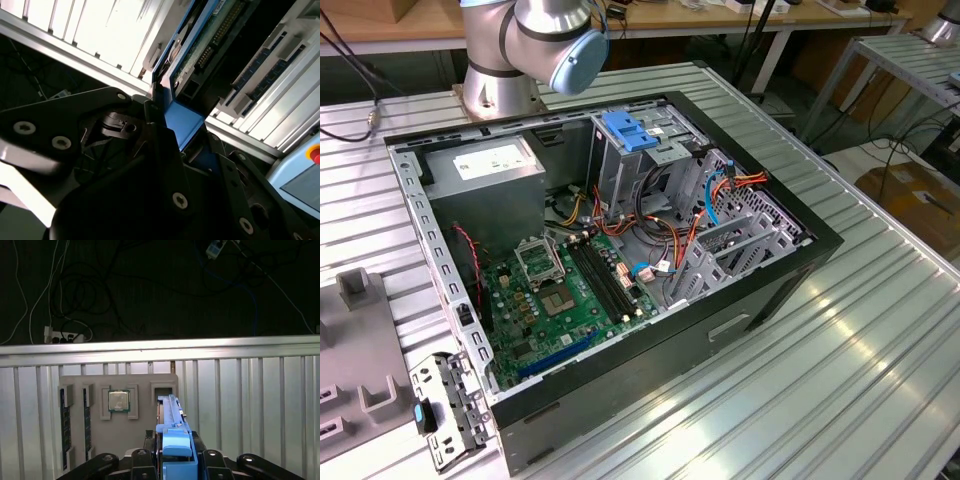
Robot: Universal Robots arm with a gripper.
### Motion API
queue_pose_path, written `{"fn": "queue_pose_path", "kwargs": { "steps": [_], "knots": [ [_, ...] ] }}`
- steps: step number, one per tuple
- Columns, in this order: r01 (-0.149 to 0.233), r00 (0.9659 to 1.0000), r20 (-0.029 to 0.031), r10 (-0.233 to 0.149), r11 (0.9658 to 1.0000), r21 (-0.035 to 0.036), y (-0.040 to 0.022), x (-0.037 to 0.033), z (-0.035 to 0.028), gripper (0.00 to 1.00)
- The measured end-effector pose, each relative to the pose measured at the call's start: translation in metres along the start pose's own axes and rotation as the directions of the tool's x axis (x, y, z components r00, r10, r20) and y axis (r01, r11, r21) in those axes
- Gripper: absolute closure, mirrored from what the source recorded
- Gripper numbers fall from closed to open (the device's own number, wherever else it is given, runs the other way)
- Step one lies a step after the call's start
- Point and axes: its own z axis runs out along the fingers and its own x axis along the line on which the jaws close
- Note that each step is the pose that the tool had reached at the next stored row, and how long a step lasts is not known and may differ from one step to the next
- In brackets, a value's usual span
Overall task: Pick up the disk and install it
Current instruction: 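Pick up the disk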
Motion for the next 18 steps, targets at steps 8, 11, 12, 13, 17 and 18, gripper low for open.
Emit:
{"fn": "queue_pose_path", "kwargs": {
  "steps": [8, 11, 12, 13, 17, 18],
  "knots": [
    [0.0, 1.0, 0.0, 0.0, 1.0, 0.0, -0.0001, -0.0001, -0.006, 0.63],
    [0.0, 1.0, 0.0, 0.0, 1.0, 0.0, -0.0001, -0.0001, -0.0081, 0.63],
    [0.0, 1.0, 0.0, 0.0, 1.0, -0.0001, -0.0001, -0.0001, -0.0087, 0.63],
    [0.0, 1.0, 0.0, 0.0, 1.0, 0.0, -0.0001, -0.0001, -0.0091, 0.63],
    [0.0, 1.0, 0.0, 0.0, 1.0, 0.0, -0.0002, -0.0001, -0.0113, 0.63],
    [0.0, 1.0, 0.0, 0.0, 1.0, 0.0, -0.0002, -0.0001, -0.0117, 0.63]
  ]
}}
